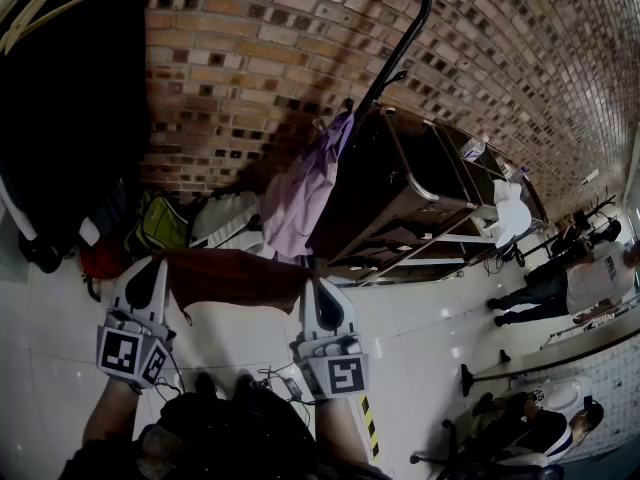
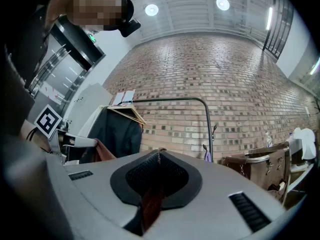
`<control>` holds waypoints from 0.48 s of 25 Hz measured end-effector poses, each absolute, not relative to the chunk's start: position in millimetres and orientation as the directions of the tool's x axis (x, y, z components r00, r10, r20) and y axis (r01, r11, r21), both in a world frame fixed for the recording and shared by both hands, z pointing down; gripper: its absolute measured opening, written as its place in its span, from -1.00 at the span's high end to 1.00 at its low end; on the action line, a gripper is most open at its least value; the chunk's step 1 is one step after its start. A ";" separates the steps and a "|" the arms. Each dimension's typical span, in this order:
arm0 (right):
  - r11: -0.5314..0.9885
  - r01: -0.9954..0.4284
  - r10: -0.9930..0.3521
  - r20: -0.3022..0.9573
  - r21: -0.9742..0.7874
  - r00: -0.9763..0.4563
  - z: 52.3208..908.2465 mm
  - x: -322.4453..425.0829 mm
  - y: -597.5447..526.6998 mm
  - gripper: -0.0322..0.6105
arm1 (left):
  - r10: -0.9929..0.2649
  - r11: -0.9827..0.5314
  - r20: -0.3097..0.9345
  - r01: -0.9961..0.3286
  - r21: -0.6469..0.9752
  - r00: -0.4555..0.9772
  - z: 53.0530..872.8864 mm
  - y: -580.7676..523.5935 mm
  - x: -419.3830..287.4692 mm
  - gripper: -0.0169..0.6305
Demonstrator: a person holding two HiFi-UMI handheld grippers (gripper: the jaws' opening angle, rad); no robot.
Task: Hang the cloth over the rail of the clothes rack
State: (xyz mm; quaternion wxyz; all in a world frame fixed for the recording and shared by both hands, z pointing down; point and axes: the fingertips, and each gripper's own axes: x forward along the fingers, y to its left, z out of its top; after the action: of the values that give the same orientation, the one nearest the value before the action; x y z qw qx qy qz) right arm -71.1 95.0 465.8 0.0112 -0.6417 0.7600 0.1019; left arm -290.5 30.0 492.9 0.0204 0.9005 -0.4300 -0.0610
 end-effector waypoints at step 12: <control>0.177 -0.972 -0.967 -0.156 0.157 -0.201 461.8 -72.4 77.6 0.81 | -0.777 -0.627 -0.097 -0.778 0.038 0.622 494.0 20.4 -286.8 0.90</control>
State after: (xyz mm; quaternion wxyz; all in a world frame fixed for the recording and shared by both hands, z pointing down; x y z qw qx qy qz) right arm -72.4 77.6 461.8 0.0104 -0.6318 0.7670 0.1110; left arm -286.8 20.4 494.0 -0.0040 0.9005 -0.4318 -0.0521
